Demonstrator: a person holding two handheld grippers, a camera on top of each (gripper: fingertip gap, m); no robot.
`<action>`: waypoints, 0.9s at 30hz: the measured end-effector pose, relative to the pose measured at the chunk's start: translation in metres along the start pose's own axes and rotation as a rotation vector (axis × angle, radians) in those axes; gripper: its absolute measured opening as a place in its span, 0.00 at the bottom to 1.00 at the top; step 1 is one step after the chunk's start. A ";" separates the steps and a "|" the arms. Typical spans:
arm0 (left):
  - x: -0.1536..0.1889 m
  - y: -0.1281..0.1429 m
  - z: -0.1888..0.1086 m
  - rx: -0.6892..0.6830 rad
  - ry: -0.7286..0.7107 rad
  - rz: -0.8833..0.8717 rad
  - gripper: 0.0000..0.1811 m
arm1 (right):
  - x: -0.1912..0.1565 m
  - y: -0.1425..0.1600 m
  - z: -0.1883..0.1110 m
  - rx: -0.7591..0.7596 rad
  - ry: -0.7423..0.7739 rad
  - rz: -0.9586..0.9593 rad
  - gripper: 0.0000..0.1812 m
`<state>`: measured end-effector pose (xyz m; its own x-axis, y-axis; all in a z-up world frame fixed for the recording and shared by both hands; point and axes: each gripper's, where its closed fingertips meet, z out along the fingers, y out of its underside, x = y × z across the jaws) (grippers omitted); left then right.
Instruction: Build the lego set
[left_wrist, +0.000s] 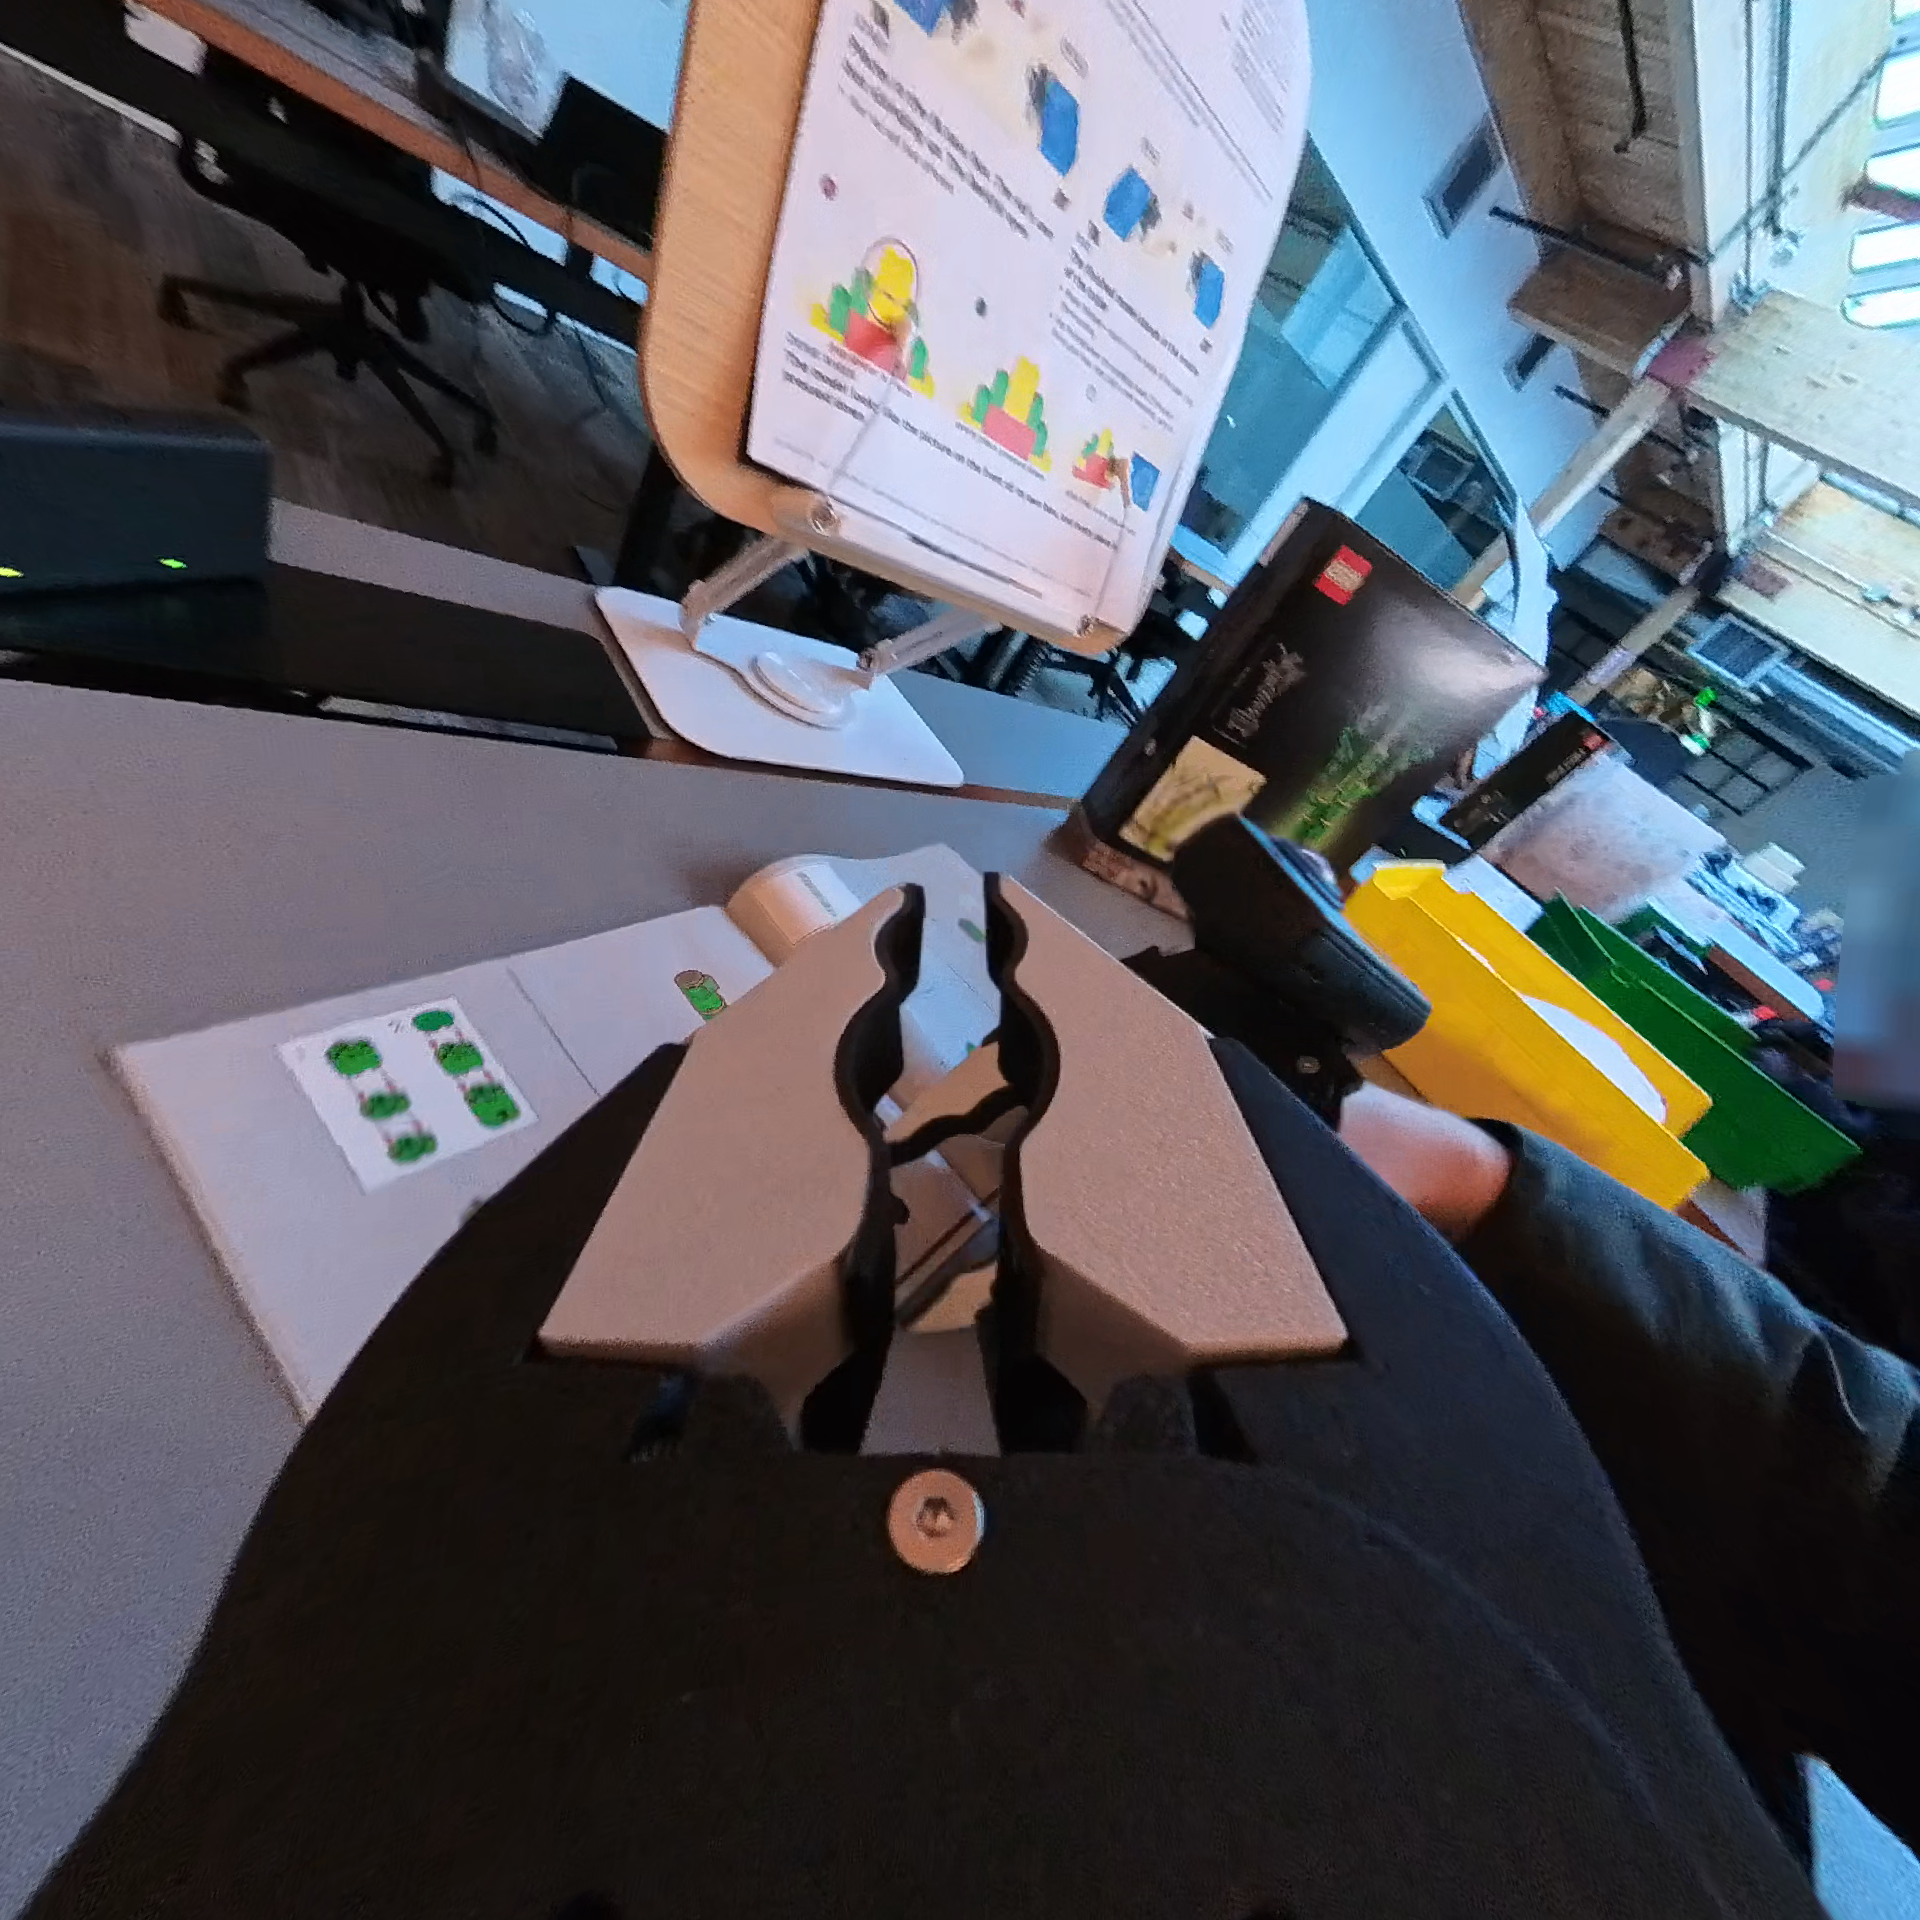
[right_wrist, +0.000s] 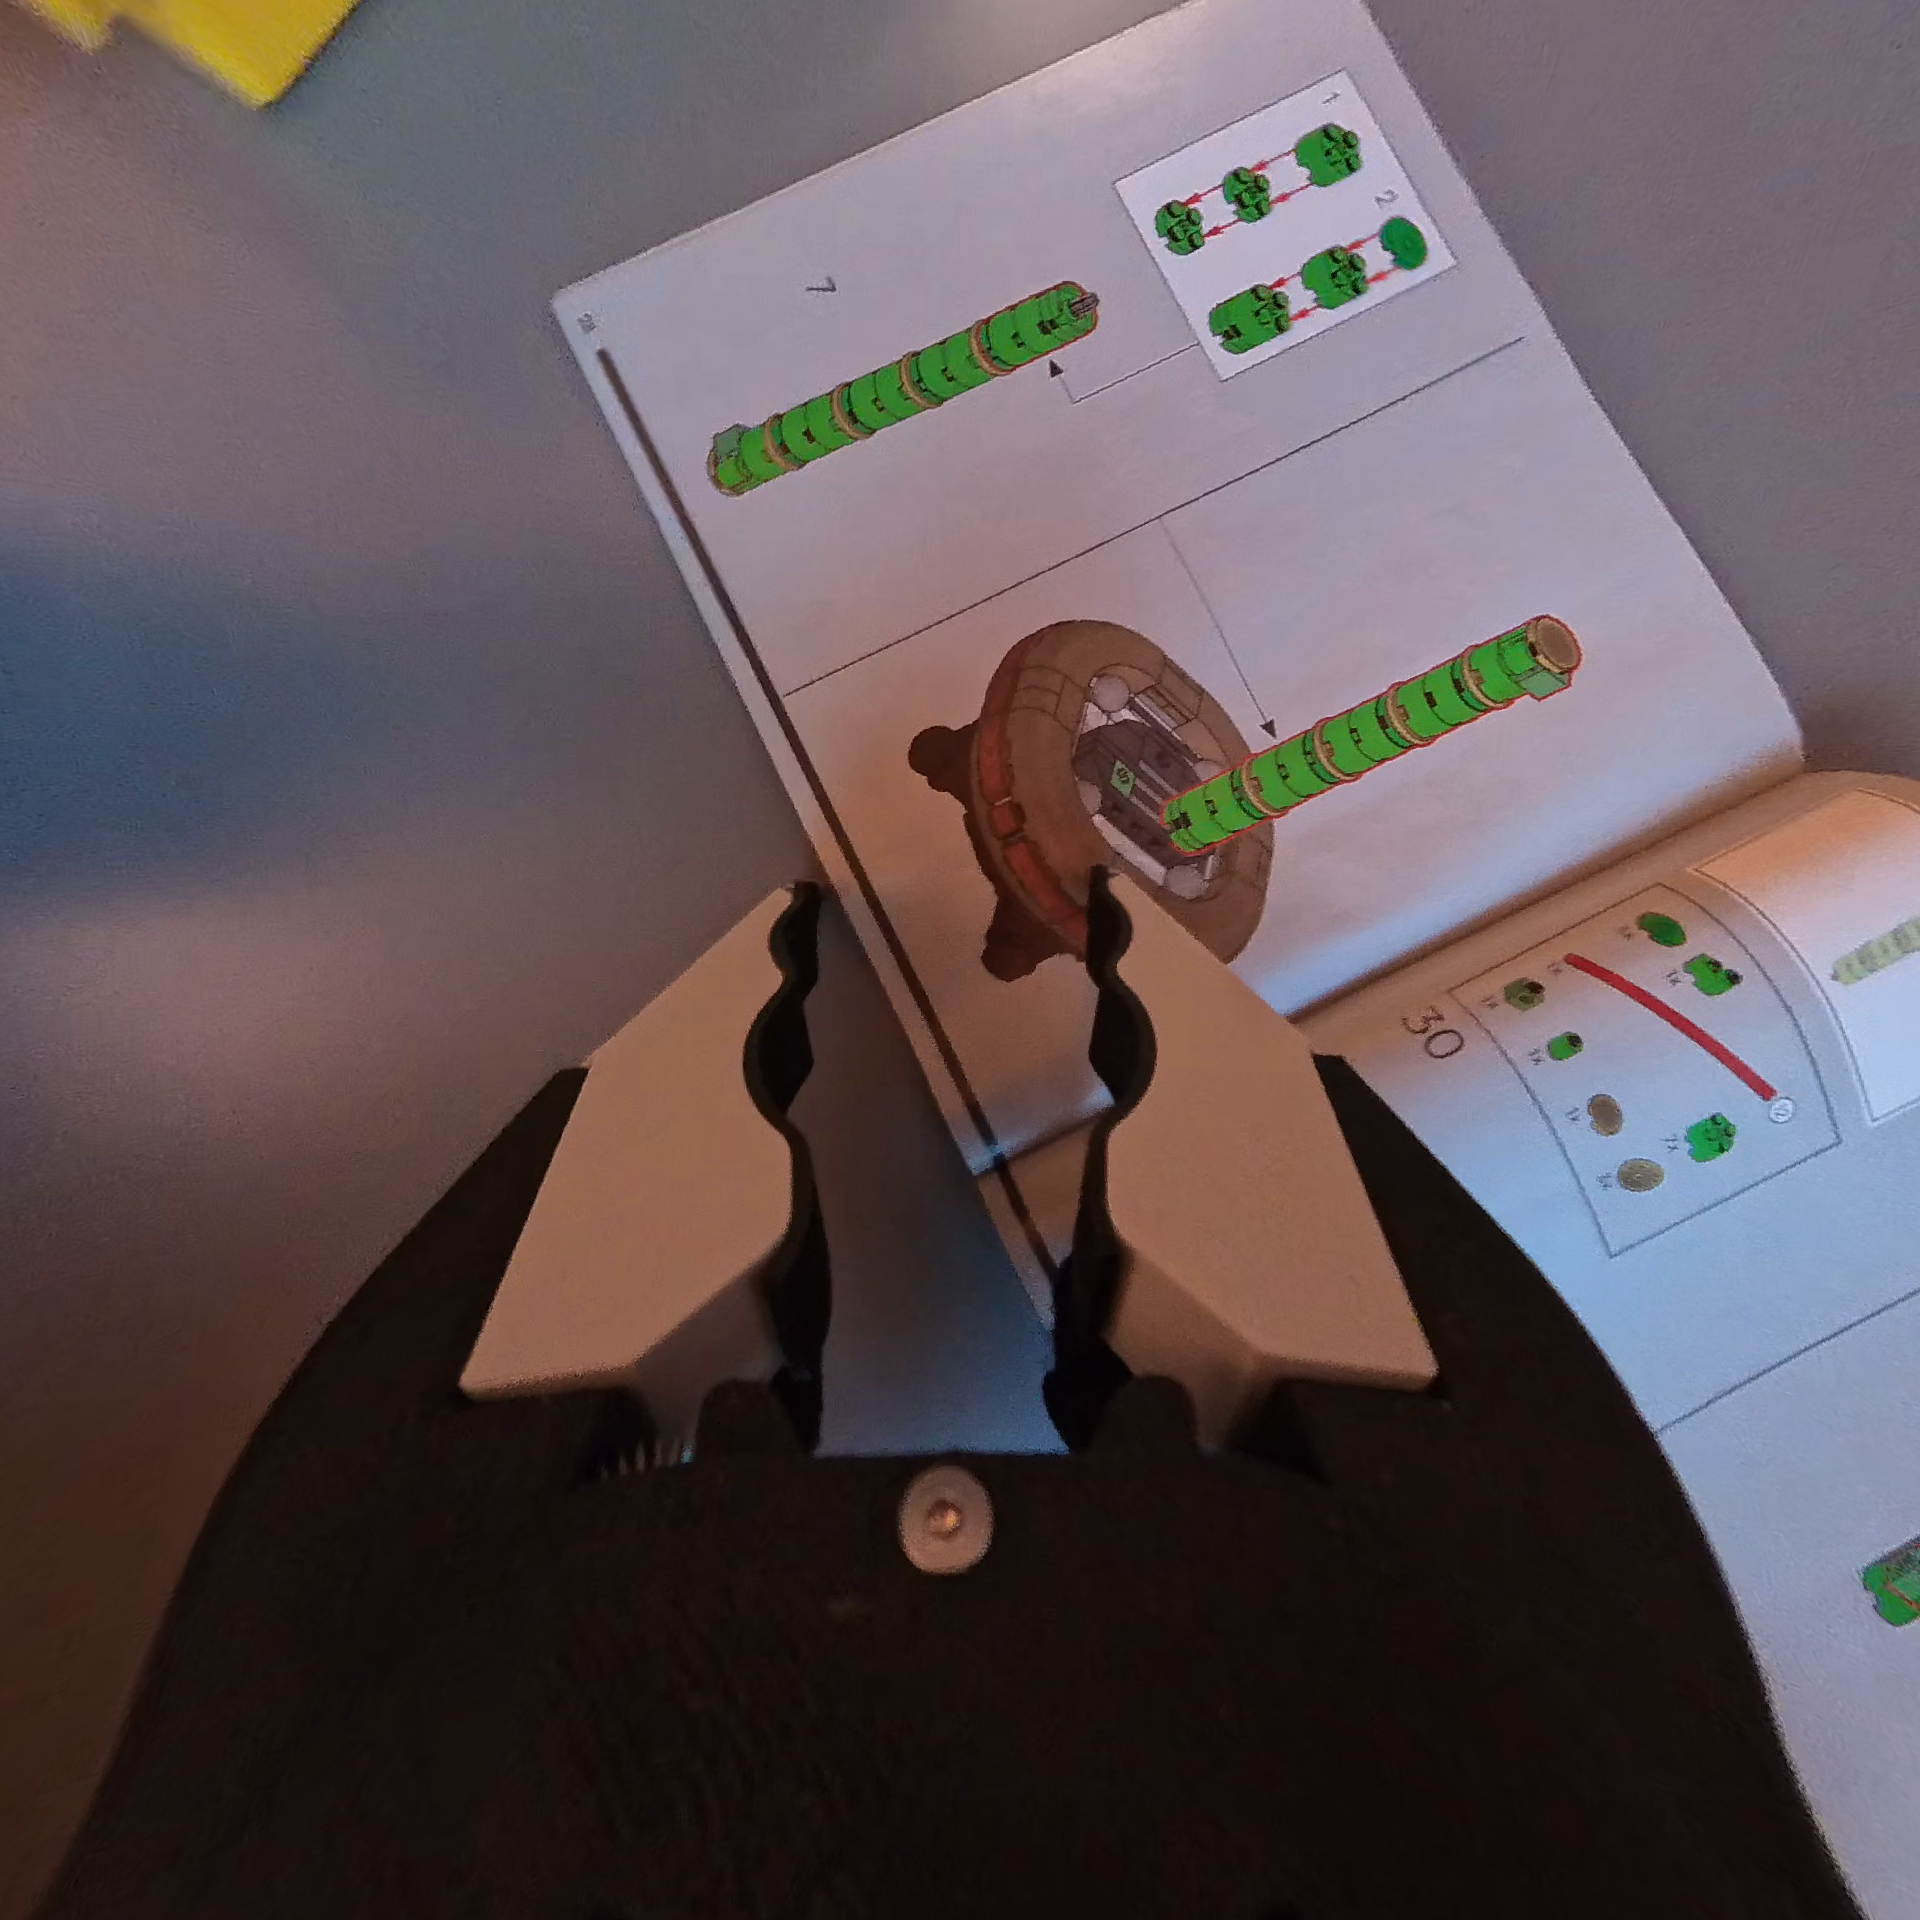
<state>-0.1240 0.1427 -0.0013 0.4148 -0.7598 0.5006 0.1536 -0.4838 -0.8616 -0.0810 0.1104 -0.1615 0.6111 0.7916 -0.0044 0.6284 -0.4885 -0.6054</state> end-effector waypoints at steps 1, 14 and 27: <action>0.002 0.004 0.002 -0.028 0.012 0.006 0.07 | -0.010 0.006 -0.004 -0.005 -0.018 -0.030 0.28; 0.012 0.001 -0.008 -0.069 0.080 0.110 0.07 | -0.150 -0.008 -0.030 0.199 -0.248 -0.415 0.35; 0.007 0.018 -0.001 -0.152 0.080 0.088 0.06 | -0.166 -0.009 0.004 0.183 -0.363 -0.392 0.17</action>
<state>-0.1192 0.1281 -0.0133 0.3467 -0.8312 0.4347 -0.0198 -0.4698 -0.8826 -0.1899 -0.0150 -0.1591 0.1238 0.9923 -0.0056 0.6615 -0.0868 -0.7449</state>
